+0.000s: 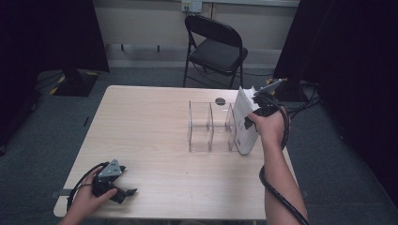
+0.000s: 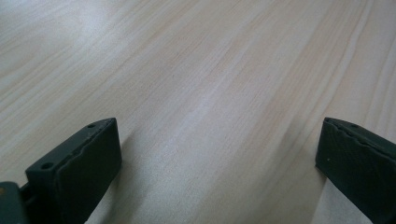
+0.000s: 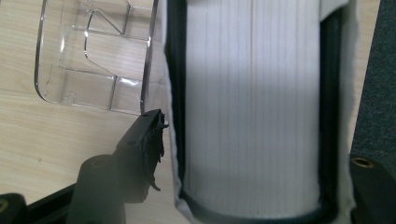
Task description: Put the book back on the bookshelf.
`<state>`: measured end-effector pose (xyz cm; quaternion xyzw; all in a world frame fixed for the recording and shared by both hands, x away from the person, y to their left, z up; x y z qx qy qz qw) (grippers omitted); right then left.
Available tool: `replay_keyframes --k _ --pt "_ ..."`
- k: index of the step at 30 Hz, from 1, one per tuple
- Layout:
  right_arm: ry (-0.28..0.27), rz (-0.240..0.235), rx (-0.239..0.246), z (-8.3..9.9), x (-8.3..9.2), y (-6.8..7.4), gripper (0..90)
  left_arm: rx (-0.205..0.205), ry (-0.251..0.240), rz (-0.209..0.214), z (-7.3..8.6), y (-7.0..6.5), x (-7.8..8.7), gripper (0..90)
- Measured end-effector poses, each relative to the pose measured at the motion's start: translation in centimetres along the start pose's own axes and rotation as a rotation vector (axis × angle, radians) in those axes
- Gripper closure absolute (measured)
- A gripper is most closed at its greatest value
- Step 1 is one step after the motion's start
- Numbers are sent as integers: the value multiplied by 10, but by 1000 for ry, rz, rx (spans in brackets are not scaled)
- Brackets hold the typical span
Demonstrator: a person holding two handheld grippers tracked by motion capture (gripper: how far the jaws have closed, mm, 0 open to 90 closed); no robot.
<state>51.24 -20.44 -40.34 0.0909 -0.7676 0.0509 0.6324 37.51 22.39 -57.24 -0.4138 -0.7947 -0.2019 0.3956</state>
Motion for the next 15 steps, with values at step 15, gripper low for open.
replay_keyframes --k 15 --pt "-10 -24 -9 9 4 -2 278 -1 0 0 0 0 0 0"
Point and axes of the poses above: each handheld gripper's, and its own axes: x roughly backward along the jaws, z roughly out of its underside, y roughly to its left, the point moved 10 cm from there along -x, roughly forward along the jaws, and after that the axes turned 8 degrees about y, right-handed, at the moved point
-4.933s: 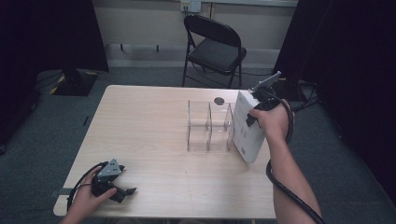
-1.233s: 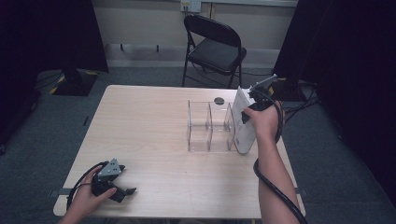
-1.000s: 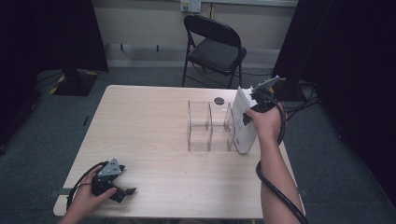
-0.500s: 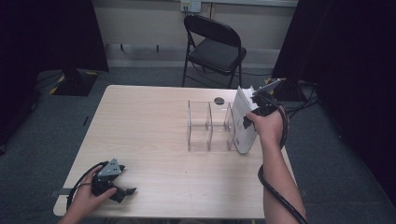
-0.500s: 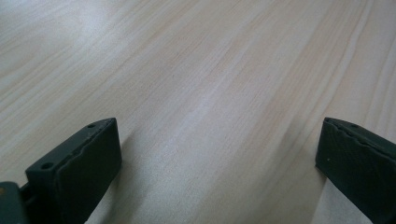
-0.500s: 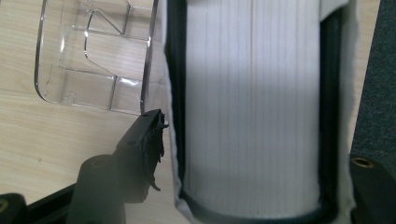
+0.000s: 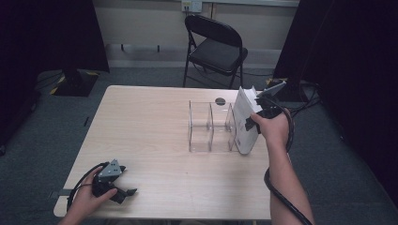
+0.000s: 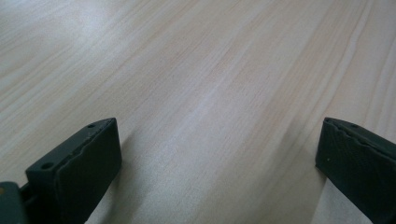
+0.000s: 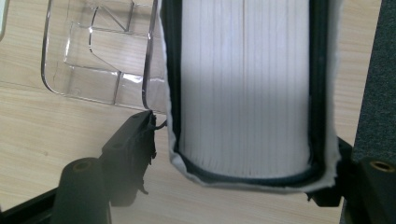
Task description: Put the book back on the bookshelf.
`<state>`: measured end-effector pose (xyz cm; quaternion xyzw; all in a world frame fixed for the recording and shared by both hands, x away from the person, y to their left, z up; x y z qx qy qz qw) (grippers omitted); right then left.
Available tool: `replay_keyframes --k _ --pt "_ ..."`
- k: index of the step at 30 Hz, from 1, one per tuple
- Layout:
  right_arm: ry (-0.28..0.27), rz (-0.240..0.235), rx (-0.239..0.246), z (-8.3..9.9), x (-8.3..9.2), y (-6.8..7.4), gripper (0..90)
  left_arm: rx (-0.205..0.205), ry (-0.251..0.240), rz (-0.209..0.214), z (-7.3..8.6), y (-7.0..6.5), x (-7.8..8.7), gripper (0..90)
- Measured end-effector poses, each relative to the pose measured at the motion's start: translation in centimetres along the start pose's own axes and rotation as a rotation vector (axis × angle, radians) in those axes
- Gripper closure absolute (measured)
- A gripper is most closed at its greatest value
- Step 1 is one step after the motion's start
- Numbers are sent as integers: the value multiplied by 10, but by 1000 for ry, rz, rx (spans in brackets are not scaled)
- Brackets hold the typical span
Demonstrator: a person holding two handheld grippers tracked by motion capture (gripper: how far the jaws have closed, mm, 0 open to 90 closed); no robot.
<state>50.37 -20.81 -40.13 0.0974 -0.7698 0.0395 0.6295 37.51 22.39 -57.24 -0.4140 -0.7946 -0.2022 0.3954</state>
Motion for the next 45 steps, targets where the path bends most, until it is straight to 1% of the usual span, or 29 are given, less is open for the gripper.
replay_keyframes --k 4,7,9,13,16,23,25,27,29,30,34,35,37,39,44,45 --pt "-6 -1 10 2 0 0 267 0 0 0 0 0 0 0" --pt "-6 -19 5 4 1 1 251 0 0 0 0 0 0 0" --pt "-12 -22 -9 5 2 1 241 1 0 1 0 0 0 0" --pt "-11 -37 -7 8 3 1 221 1 0 0 0 0 0 0" --pt "-13 -34 -8 11 4 -1 202 0 0 0 0 0 0 0" --pt "-10 -43 -6 17 3 -3 195 0 0 0 0 0 0 0" --pt "-13 -48 0 18 3 -2 190 0 0 0 0 0 0 0" --pt "-18 -39 12 19 3 -3 188 0 0 0 0 0 0 0" --pt "-21 -39 15 21 4 -3 185 0 0 0 0 0 0 0" --pt "-24 -52 13 21 4 -2 183 0 0 0 0 0 0 0" --pt "-22 -52 19 25 5 -3 182 2 -9 1 -1 0 0 0" --pt "-30 -57 17 26 7 -3 182 1 -2 1 0 0 0 0" --pt "-32 -72 25 28 8 -2 182 2 -10 0 -1 0 -1 0" --pt "-25 -66 33 30 6 -1 182 3 -10 -1 -1 0 -1 0" --pt "-19 -71 45 36 2 2 182 3 -10 0 -1 0 -1 0" --pt "-29 -70 49 36 1 2 183 2 -10 0 -1 0 -1 0"
Point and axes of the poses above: each handheld gripper's, and its own axes: x roughly backward along the jaws, z roughly out of its underside, y roughly to its left, the point moved 10 cm from there along -x, roughly forward along the jaws, and after that the axes turned 8 degrees about y, right-handed, at the moved point
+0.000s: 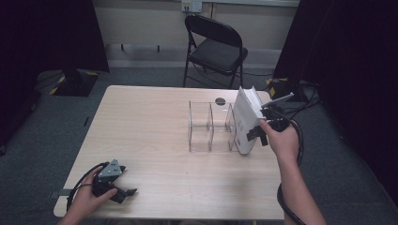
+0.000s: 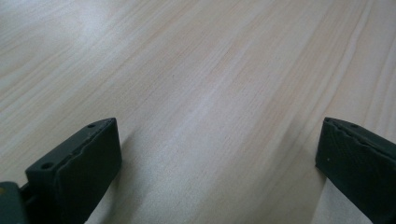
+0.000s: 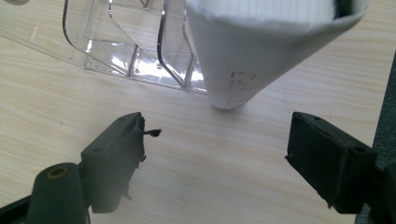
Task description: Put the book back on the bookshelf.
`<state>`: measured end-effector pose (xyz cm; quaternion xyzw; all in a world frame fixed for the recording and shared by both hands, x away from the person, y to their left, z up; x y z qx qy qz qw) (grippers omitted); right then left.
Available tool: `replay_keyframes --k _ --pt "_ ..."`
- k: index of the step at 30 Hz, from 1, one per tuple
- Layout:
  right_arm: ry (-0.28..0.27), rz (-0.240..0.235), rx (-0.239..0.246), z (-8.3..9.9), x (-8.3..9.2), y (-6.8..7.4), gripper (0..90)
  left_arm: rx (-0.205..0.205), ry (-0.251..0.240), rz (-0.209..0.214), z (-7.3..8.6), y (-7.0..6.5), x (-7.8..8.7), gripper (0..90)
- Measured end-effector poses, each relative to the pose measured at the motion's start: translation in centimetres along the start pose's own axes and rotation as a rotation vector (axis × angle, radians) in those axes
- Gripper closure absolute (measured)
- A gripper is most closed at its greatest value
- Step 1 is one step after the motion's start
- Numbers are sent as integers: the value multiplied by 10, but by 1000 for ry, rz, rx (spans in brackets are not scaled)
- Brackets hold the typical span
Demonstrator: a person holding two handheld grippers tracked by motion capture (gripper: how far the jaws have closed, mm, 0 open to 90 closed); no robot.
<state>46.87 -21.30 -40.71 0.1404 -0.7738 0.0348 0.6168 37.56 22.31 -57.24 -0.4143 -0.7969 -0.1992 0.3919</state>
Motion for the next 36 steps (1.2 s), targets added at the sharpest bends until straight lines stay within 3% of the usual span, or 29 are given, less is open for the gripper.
replay_keyframes --k 17,25,36 --pt "6 -49 42 13 -10 15 183 -3 3 5 0 0 0 0" --pt "-5 -89 90 14 -14 34 184 -4 1 3 0 0 -1 0" --pt "-3 -107 136 13 -20 52 187 -5 1 3 0 0 -1 0"
Point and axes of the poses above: each handheld gripper's, and its own axes: x roughly backward along the jaws, z roughly out of its underside, y roughly to its left, the point moved 10 cm from there along -x, roughly forward along the jaws, and after that the axes turned 8 degrees about y, right-handed, at the moved point
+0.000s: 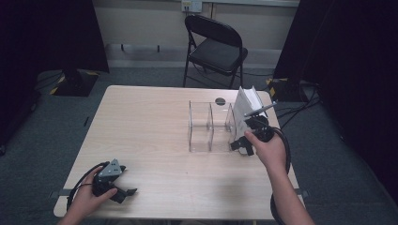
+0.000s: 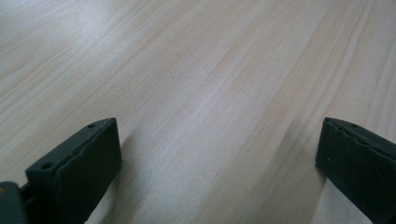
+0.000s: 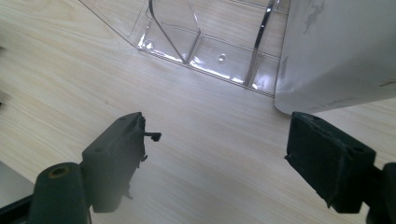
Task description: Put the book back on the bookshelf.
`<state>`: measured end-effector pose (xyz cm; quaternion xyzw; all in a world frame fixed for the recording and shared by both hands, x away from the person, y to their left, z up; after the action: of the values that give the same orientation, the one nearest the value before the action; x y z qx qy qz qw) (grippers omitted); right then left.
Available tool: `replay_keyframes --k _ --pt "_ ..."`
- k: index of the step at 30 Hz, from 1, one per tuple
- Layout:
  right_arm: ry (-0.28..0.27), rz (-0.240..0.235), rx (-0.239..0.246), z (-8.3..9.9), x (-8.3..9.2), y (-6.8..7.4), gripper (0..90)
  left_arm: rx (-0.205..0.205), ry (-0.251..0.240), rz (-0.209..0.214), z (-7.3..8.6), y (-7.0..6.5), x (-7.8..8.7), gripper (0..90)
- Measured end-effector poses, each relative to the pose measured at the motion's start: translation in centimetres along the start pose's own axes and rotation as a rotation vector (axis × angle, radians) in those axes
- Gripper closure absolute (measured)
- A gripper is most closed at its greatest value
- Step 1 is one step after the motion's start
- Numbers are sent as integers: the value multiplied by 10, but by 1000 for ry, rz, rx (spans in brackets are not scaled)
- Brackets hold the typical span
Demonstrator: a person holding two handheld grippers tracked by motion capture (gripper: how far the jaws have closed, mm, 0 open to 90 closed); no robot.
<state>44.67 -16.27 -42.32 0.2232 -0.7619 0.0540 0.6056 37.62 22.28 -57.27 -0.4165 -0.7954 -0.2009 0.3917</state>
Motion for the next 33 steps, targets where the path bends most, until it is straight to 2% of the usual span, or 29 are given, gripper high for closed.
replay_keyframes --k 3,5,12,18,33 --pt "-8 -9 25 -1 -3 2 187 1 1 0 0 0 0 0" --pt "-6 -16 22 -1 -4 5 187 0 0 0 0 0 0 0" --pt "-12 -28 58 -2 -10 14 188 1 -1 0 0 0 0 0" --pt "-6 -3 89 -2 -14 19 190 0 0 0 0 0 0 0" --pt "0 -39 120 0 -31 35 190 8 -2 3 0 -1 0 0"
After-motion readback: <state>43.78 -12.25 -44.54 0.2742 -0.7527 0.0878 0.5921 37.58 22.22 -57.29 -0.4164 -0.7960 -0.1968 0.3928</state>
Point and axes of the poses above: each handheld gripper's, and its own axes: x roughly backward along the jaws, z roughly out of its underside, y roughly to its left, the point moved 10 cm from there along -x, roughly forward along the jaws, and after that the axes turned 8 degrees about y, right-handed, at the moved point
